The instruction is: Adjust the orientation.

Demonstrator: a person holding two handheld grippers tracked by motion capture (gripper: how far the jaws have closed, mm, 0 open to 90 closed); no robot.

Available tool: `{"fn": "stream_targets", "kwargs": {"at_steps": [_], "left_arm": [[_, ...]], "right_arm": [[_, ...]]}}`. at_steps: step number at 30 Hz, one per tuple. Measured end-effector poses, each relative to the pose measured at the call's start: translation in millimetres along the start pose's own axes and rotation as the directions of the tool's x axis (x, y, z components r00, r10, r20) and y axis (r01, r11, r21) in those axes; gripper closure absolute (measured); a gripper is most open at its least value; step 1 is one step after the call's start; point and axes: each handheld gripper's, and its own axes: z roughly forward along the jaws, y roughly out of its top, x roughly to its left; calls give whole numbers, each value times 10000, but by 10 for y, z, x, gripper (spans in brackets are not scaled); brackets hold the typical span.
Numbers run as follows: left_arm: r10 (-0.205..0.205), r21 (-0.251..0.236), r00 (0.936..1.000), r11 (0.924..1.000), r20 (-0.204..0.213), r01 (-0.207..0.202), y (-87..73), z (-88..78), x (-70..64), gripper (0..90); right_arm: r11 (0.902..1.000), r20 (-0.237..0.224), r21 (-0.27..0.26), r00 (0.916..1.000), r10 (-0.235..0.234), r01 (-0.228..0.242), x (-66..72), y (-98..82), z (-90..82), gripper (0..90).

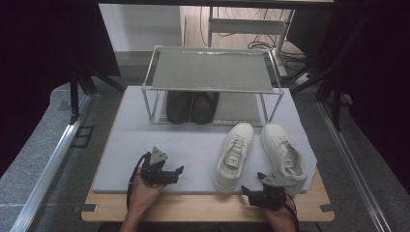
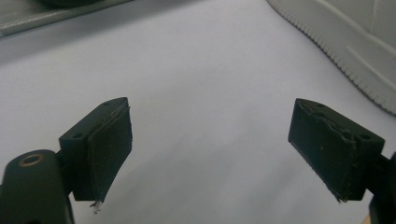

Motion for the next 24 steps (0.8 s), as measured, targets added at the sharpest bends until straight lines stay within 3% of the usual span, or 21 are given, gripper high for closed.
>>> {"fn": "stream_targets", "kwargs": {"at_steps": [6,14,16,24], "left_arm": [[204,129,9996,9997,-190,-201,-113,3,-33,140],[179,528,9987,9985,-484,-154,-236,56,-24,140],[-3,361,9993,9993,-361,16,-263,65,-3,138],[-4,-206,9992,9998,-396,-4,-348,62,-5,136]], "right_arm": [[10000,12,-2,10000,-15,15,0,0,1,176],[10000,1,-1,10000,-6,6,1,0,1,176],[10000,5,5,10000,-7,7,2,0,1,176],[10000,73,21,10000,-6,6,19,0,1,159]]}}
